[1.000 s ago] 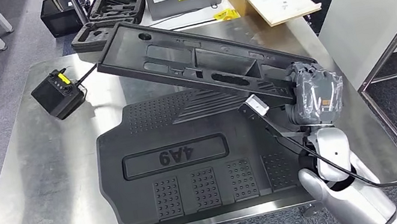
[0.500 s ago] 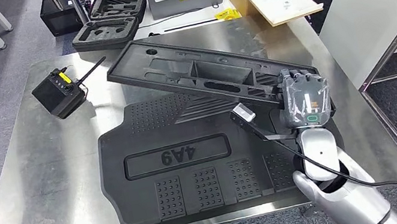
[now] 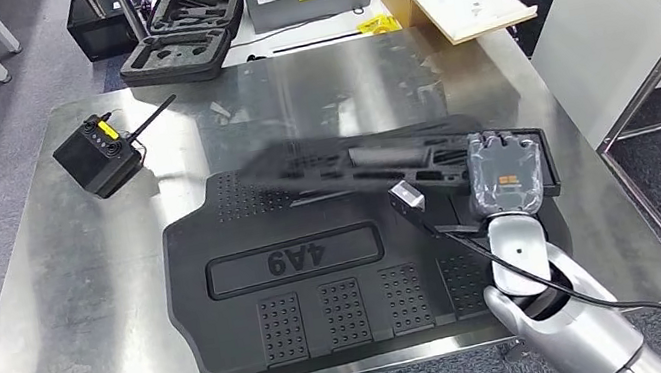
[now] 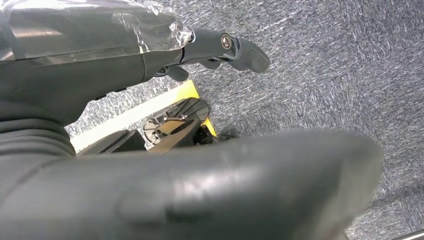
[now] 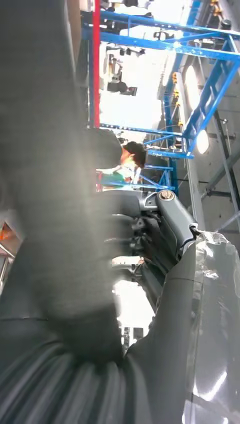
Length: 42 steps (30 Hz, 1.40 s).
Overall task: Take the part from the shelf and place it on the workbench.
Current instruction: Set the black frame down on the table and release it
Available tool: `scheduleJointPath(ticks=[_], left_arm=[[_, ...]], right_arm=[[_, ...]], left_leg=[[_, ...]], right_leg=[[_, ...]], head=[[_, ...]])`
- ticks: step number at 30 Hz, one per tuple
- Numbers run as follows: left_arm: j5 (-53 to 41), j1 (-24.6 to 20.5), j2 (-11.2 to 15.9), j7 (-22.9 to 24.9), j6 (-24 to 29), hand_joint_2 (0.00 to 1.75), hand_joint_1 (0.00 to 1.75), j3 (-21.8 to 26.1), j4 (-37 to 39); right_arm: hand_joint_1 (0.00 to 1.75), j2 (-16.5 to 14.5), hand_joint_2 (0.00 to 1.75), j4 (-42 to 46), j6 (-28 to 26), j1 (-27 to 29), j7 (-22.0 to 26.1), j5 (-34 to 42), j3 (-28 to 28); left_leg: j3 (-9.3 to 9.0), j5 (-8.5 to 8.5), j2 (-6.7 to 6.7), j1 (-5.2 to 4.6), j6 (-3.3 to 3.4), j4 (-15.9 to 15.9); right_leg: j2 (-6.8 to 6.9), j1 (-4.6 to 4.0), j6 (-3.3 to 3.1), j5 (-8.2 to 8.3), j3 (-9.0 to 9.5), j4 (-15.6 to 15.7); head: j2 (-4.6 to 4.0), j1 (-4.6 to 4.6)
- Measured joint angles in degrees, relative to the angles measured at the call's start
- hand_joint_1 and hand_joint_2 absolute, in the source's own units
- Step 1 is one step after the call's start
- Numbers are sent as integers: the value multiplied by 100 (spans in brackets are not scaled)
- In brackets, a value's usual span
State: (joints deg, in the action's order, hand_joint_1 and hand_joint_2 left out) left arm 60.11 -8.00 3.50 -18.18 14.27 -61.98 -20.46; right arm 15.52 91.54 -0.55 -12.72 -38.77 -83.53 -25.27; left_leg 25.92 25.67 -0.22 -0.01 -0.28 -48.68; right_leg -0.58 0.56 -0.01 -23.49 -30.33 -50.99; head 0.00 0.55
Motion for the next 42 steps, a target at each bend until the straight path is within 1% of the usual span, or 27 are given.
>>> scheduleJointPath(ticks=[4, 5, 8, 9, 11, 18, 22, 26, 28, 32, 37, 42], left_arm=[[16, 3, 0, 2, 1, 0, 0, 1, 0], [24, 4, 0, 1, 2, 0, 0, 1, 0], [49, 9, 0, -1, 7, 0, 0, 1, 0], [52, 12, 0, -1, 8, 0, 0, 1, 0], [58, 20, 0, -1, 8, 0, 0, 1, 0], [74, 47, 0, -2, -2, 0, 0, 1, 0], [109, 47, 0, -2, -45, 0, 0, -1, 0], [134, 44, 0, -3, -109, 0, 0, 1, 0], [149, 43, 0, -4, -131, 0, 0, 1, 0], [166, 43, 0, -11, -160, 0, 0, -1, 0], [-1, 35, 0, 6, -170, 0, 0, -11, 1], [-10, 35, 0, 13, -180, 0, 0, -14, 2]], right_arm=[[117, 17, 175, -17, 138, 26, -13, -42, -4], [100, 26, 175, -18, 175, 32, -9, -57, -4], [20, 68, 175, -18, 316, 50, 42, -87, -4], [8, 87, 175, -18, 373, 58, 68, -92, -6], [1, 128, 175, -18, 485, 82, 113, -97, -13], [0, 269, 175, 16, 918, 221, 194, -87, -37], [0, 331, 175, 97, 1254, 287, 371, 27, -39], [0, 392, 175, 183, 1803, 301, 647, 443, -69], [0, 422, 175, 237, 1976, 299, 708, 605, -99], [0, 477, 175, 338, 2133, 289, 731, 902, -166], [0, 557, 175, 466, 2415, 214, 685, 1689, -270], [0, 581, 175, 622, 2450, 133, 661, 1885, -384]], left_leg=[[-2, 0, 0, 0, 0, 0], [-2, 0, 0, 0, 0, 0], [-5, 0, 0, -1, 0, 0], [-6, 0, 0, -1, 0, 0], [-8, 0, 0, 0, 0, 0], [-17, 0, 1, 0, 0, 0], [-21, 1, 1, 0, -1, 0], [-22, 2, 1, 0, -1, 0], [-23, 2, 1, 0, -1, 0], [-23, 2, 1, 0, -1, 0], [-23, 2, 1, 0, -1, 0], [-24, 2, 1, 0, -1, 0]], right_leg=[[-1, 1, 0, 0, 1, 1], [-1, 1, 0, 0, 2, 1], [-1, 2, 0, 0, 5, 2], [-1, 2, 0, 0, 7, 3], [0, 2, 0, 0, 9, 3], [-1, 1, 0, 0, 17, 3], [-2, 1, 0, 0, 20, 3], [-2, 1, 0, 1, 23, 4], [-2, 1, -1, 1, 24, 3], [-1, 1, -1, 1, 25, 3], [-1, 2, -1, 1, 26, 3], [-1, 2, -1, 1, 28, 3]], head=[[0, 0], [0, 0], [0, 0], [0, 0], [0, 1], [0, 1], [0, 1], [0, 0], [0, 0], [0, 0], [0, 1], [0, 1]])
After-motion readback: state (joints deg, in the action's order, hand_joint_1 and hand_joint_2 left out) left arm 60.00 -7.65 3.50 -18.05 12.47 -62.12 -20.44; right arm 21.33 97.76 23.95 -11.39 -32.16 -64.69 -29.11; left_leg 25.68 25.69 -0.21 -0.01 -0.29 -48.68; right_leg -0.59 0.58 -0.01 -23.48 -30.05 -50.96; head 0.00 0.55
